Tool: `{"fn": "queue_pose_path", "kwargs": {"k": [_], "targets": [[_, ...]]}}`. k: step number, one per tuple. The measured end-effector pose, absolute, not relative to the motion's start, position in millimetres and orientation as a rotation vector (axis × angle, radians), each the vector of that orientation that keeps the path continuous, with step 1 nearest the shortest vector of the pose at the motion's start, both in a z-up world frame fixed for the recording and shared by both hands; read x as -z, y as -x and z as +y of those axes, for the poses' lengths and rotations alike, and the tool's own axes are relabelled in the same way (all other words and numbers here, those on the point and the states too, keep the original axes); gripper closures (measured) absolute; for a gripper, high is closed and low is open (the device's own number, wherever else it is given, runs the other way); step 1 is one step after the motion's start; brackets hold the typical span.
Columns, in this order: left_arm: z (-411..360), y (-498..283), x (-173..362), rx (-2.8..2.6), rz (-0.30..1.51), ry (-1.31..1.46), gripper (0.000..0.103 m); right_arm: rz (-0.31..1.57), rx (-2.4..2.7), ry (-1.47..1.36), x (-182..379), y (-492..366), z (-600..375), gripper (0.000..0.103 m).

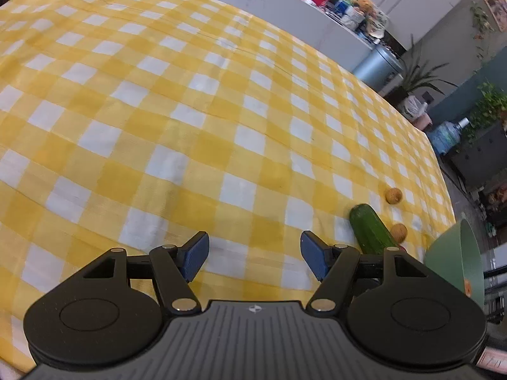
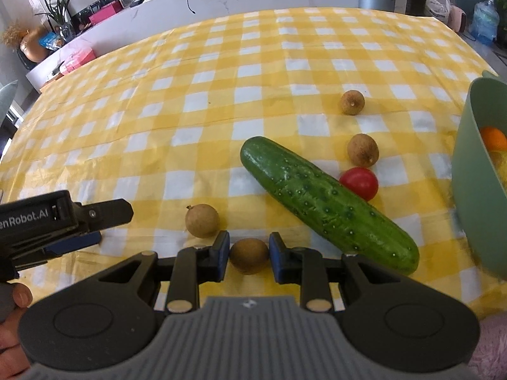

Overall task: Organize fruits
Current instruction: 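Close the right gripper on the kiwi and lift it, then carry the kiwi toward the colander with the right gripper while the left gripper grasps another kiwi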

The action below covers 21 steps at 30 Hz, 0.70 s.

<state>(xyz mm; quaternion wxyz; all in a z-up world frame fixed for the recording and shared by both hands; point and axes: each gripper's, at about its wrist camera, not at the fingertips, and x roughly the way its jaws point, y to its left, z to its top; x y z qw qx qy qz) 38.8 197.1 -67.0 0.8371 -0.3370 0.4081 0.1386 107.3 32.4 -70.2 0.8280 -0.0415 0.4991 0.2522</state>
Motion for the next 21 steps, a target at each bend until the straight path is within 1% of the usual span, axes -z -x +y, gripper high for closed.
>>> {"fn": "queue_pose_path", "kwargs": {"k": [3,8,14,19,21], "targets": [[190,-38,64,-0.210,0.850,0.679,0.025,1.038,-0.539,-0.008,61,-109,19,0.080],[156,-38,48,-0.097,0.759,0.426,0.027,0.988,-0.560,-0.168,41,-115,-11,0.080],[119,-52,54,-0.060,0.753,0.247,0.031,0.970,-0.541,-0.278,37,-125,-42,0.080],[109,-64,62,-0.057,0.764,0.239,0.031,0.961,-0.568,-0.311,34,-128,-53,0.080],[104,-70,67,-0.082,0.776,0.199,0.032,0.954,-0.567,-0.326,33,-128,-57,0.080]]}}
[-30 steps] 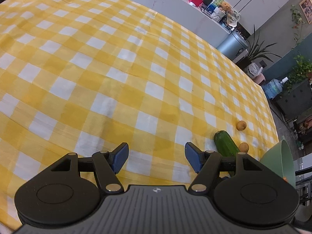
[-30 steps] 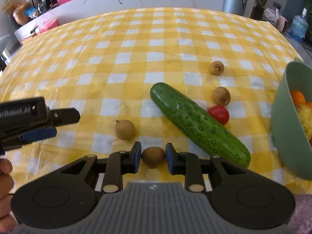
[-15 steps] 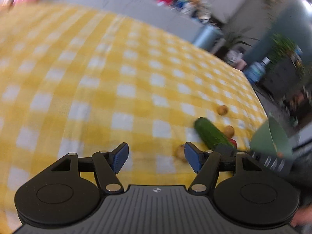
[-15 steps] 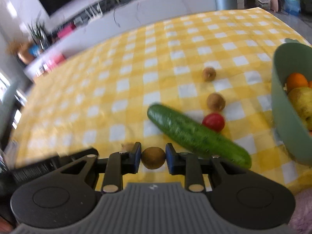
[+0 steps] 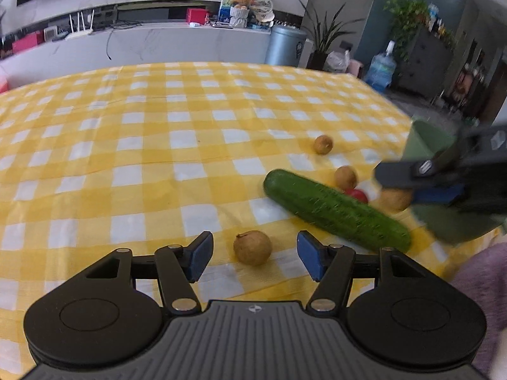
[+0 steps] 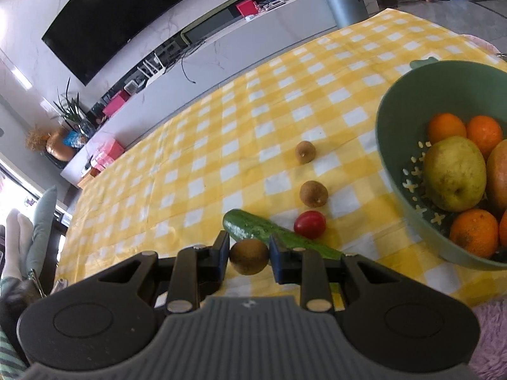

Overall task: Organize fruits
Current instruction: 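Carry the kiwi toward the colander with the right gripper while the left gripper grasps another kiwi, then open the right gripper over the colander while the left gripper carries its kiwi there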

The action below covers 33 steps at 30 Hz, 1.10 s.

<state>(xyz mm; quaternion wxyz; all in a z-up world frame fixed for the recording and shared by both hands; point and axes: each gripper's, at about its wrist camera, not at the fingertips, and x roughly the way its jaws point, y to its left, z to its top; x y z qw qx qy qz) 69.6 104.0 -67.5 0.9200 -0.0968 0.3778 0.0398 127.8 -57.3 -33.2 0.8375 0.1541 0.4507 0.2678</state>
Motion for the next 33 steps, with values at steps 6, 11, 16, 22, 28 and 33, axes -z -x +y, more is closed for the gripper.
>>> {"fn": "queue_pose_path", "kwargs": {"k": [6,11,16,22,28,33], "targets": [[95,-74,75,-0.149,0.781,0.128,0.052,0.938,-0.535,-0.330,30,-128,-67,0.080],[96,-71,74,-0.136,0.767,0.133,0.072,0.933,-0.516,-0.325,29,-130,-73,0.080],[91,-65,65,-0.099,0.723,0.143,0.072,0.915,-0.517,-0.345,24,-129,-78,0.080],[87,-50,40,-0.047,0.629,0.210,0.072,0.881,-0.520,-0.389,14,-127,-91,0.080],[76,-50,16,-0.032,0.586,0.221,0.072,0.811,-0.502,-0.462,-3,-127,-122,0.080],[56,-58,-4,0.013,0.578,0.249,0.072,0.771,-0.446,-0.553,-6,-130,-157,0.080]]}}
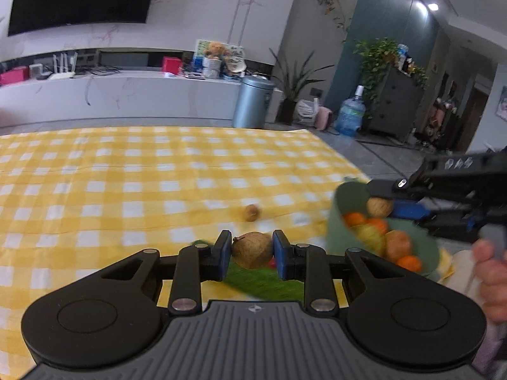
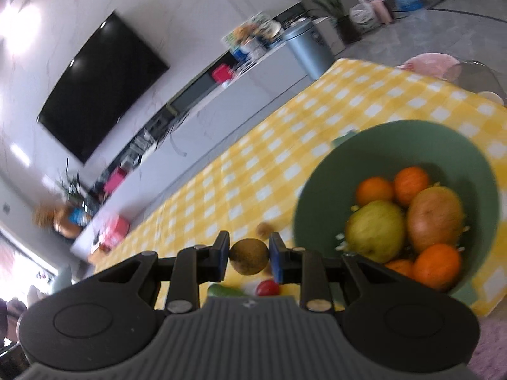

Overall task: Organize fruits
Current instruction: 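Open the right gripper over the colander while the left gripper carries its kiwi there, then open the left gripper to drop the kiwi into the colander and withdraw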

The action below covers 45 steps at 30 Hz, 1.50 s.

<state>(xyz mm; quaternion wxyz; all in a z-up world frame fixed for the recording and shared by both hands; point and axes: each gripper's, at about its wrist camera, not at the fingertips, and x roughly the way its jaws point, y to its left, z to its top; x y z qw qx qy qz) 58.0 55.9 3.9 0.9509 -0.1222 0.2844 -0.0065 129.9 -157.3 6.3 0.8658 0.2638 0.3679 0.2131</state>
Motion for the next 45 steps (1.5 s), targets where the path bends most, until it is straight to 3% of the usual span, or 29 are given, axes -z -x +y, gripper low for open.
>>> {"fn": "queue_pose_path", "kwargs": {"k": [10,25,27,28,30,45], "targets": [[18,-101,-11,0.150,0.631,0.316,0.072,0.757,-0.344,-0.718,16,-142,-214,0.080],[-10,-129,13,0.234,0.699,0.329,0.072,0.751,-0.369,-0.767,40,-182,-198,0.078],[-14,-131,12,0.246,0.702,0.320,0.072,0.775,-0.351,-0.752,43,-186,-197,0.074],[-16,-132,12,0.249,0.701,0.313,0.072,0.790,-0.351,-0.755,45,-187,-197,0.062],[-20,-133,13,0.253,0.707,0.304,0.072,0.810,-0.345,-0.789,48,-187,-202,0.053],[-52,-147,17,0.263,0.717,0.268,0.072,0.749,-0.339,-0.880,39,-169,-229,0.053]]}}
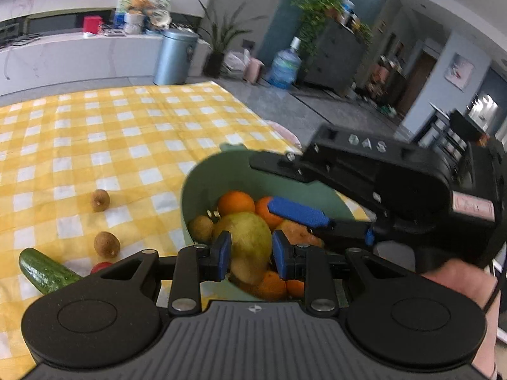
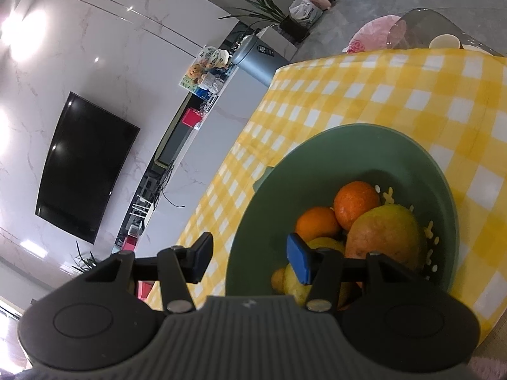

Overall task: Organize fruits
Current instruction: 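Open the left gripper to drop the kiwi into the colander and withdraw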

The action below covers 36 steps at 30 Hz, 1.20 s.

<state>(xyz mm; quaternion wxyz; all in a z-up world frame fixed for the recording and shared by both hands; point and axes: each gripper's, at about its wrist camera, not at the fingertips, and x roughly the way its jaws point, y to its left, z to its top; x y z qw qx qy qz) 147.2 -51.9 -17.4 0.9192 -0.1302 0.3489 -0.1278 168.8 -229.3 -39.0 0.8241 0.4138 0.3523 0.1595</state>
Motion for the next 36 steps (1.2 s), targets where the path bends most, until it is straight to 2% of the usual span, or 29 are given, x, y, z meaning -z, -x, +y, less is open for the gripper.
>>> {"fn": "queue_pose_path", "kwargs": {"k": [2,6,12,17,24,36], "targets": [[-51,-148,18,0.252,0.714,0.280,0.070,0.751,-0.339,-0.885,40,-168,-231,0.053],[-42,-146,19,0.237,0.721,0.321,0.056,0.751,-0.328,-0.896,42,-169,-234,0.053],[-21,-131,8,0.161,0.687,0.341,0.039,0.746,-0.352,-0.881,38,-167,-231,0.053],[-2,-123,2,0.102,0.717,0.367,0.034,0.744,-0.397,-0.828,31,-165,-222,0.053],[16,-108,0,0.079,0.781,0.406,0.033,0.759,-0.469,-0.631,17,-158,-191,0.050],[53,-83,-3,-0.042,0.803,0.448,0.031,0.773,-0.531,-0.507,12,-143,-158,0.051]]}}
